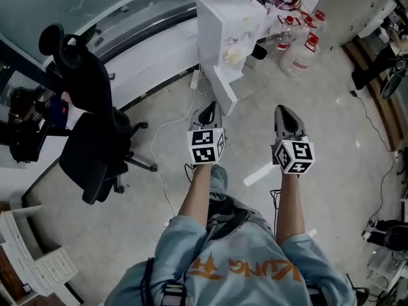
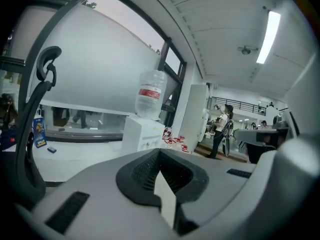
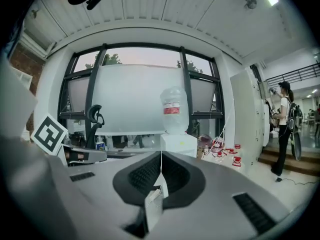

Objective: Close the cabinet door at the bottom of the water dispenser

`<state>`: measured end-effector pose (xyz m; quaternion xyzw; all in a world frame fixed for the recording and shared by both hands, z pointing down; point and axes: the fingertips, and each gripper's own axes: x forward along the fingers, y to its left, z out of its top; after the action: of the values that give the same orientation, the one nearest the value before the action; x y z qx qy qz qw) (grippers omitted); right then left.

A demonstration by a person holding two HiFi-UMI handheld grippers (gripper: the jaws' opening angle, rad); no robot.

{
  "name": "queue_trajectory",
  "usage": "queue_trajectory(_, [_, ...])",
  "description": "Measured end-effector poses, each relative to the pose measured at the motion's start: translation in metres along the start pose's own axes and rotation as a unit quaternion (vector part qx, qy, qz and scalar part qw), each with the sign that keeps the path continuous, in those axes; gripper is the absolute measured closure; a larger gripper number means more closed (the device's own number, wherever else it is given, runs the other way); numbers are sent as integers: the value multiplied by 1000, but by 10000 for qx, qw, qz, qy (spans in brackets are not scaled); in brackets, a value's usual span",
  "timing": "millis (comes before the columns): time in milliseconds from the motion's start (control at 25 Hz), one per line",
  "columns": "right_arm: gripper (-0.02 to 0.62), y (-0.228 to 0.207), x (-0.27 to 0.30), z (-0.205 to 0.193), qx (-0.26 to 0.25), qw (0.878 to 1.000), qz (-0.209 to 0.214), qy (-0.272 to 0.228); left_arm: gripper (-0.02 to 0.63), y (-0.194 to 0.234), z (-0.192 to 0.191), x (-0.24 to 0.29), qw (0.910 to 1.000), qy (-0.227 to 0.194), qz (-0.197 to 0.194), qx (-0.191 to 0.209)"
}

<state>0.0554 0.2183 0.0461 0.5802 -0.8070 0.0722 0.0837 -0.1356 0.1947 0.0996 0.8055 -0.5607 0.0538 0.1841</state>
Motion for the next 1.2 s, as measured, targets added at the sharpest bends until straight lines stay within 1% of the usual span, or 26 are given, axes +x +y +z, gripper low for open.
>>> queue_trajectory(120, [566,-7,51,-4,130,9998,109,119,598,20,-2,40,9995,278,115,95])
queue_trajectory(280, [566,-18,104,-8,246,9994,115,227,598,38,-6,84,9986,512,137,23])
queue_trajectory(440, [566,-42,131,-9,321,9992,25,246,598,41,-5,116,9985,540,121,-37])
queue_trajectory(560, [566,-63,141,-12,359,9988,-102,305,598,40,-5,128,9984,547,108,-61])
queue_trajectory(680, [566,-74,156,-4,339,9990,-114,268,598,46,2,138,9987,479,164,-97])
queue_trajectory(800, [566,-70,176,6,247,9994,12,252,598,60,10,145,9986,410,279,-192])
queue_trajectory(960, [566,-62,201,8,170,9989,292,317,598,74,12,155,9976,365,482,-337])
queue_trajectory(1120, [566,-64,230,-1,178,9980,471,384,598,84,7,166,9965,358,627,-412])
queue_trajectory(1200, [566,-65,251,-8,170,9971,632,385,598,93,-1,178,9952,363,777,-474])
